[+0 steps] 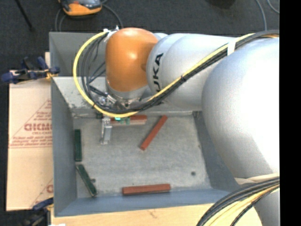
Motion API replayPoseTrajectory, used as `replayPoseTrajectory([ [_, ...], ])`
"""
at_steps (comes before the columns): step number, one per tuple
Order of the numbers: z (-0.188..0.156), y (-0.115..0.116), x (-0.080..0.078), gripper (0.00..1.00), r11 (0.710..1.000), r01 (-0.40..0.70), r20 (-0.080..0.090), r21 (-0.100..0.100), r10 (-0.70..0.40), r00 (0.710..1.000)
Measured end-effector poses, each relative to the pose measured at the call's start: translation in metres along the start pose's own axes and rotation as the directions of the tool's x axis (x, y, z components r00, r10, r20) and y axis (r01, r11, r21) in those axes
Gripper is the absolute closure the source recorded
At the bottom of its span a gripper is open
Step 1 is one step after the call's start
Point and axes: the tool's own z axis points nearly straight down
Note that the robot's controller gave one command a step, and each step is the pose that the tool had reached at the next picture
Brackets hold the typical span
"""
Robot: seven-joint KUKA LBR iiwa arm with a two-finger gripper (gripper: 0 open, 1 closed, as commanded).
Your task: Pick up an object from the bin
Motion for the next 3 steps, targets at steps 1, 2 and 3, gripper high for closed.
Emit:
replayPoseTrajectory([
  [1, -0.005, -0.001, -0.002, 0.00, 1.000, -0.003, 0.008, -0.001, 0.003, 1.000],
  [2, 0.008, -0.027, -0.014, 0.00, 0.999, 0.049, 0.009, -0.001, -0.049, 0.999],
  [3, 0.037, -0.096, -0.012, 0.00, 1.000, -0.008, 0.009, -0.001, 0.008, 1.000],
])
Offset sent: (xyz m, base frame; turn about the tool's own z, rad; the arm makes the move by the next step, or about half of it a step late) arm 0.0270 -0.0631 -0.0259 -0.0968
